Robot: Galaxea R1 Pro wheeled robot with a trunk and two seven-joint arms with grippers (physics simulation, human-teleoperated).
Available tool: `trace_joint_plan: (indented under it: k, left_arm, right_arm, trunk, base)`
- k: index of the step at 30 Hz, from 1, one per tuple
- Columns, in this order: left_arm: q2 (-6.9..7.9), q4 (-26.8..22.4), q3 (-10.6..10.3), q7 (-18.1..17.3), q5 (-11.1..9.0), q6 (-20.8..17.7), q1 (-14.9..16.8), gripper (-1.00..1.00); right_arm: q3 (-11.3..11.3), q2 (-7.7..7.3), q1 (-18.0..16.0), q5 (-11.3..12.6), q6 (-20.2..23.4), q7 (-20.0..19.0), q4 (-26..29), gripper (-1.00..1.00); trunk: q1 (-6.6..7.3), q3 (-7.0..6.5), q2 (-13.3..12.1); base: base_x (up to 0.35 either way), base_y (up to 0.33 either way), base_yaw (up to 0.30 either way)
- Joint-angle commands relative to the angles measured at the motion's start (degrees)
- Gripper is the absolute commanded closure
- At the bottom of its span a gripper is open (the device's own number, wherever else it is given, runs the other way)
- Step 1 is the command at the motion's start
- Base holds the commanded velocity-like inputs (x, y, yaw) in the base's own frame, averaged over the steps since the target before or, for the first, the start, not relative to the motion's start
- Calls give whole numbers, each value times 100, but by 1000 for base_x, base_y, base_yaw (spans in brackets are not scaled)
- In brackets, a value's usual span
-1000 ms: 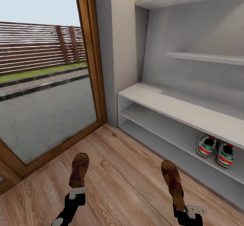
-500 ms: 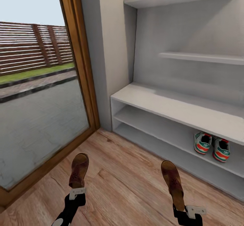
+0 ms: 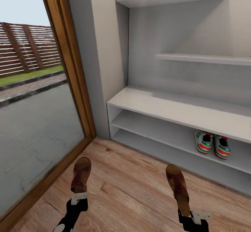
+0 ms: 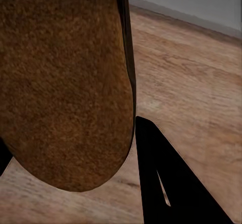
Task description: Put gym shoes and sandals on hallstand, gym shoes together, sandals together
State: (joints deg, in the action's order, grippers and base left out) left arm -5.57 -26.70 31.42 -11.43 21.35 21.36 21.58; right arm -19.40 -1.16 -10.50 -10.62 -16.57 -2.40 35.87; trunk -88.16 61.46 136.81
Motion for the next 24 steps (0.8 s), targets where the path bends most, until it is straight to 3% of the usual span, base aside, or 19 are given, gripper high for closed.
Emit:
trace_joint_plan:
  k: [1,24]
  left_arm:
    - [-6,-2,48,-44,28,17,4,100]
    - [-6,7,40,-87,36,17,4,100]
  right_arm:
    - [-35,5,-5,-37,-16,-18,-1,100]
    - [-37,2,-5,-37,-14,-15,-1,100]
  trunk:
    - [0,4,2]
    - [0,4,2]
  base:
    - [128,317,-282]
    - [6,317,-282]
